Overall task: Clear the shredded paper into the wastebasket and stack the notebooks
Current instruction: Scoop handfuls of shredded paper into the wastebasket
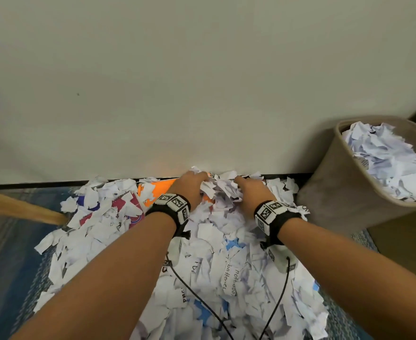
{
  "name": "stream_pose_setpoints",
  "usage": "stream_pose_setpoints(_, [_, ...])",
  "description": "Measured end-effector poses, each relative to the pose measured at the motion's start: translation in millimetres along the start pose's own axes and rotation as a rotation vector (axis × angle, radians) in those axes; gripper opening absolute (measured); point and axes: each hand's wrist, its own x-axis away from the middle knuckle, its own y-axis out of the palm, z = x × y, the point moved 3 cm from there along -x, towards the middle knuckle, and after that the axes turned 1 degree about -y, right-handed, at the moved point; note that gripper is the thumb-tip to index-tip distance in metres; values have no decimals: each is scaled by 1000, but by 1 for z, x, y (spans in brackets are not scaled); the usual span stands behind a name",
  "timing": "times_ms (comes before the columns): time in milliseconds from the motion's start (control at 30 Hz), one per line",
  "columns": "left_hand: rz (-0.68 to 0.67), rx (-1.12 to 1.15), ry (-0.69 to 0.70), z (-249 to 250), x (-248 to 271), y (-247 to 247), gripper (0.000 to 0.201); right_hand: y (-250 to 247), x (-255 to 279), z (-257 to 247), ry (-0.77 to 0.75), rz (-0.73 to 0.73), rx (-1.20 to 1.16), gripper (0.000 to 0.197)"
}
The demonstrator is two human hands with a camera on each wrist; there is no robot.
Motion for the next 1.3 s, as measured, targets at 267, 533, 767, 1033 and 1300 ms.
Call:
stream_pose_setpoints(267, [112, -28, 7, 17, 16, -43, 36, -52, 24, -10, 13, 103, -74, 26])
stream_pose_setpoints(533, [234, -12, 38, 37, 28, -80, 38, -100, 55, -9, 20, 269, -236, 12])
stream_pose_setpoints(767, [315, -9, 50, 57, 27, -94, 32, -171, 80, 32, 179, 524, -471, 22])
stream_pose_setpoints(1033, [373, 56, 87, 98, 13, -94, 33, -234, 112, 119, 416, 856, -590, 23])
stream_pose_setpoints(1300, [478, 278, 273, 206, 3, -95, 35, -208, 134, 185, 540, 642, -278, 34])
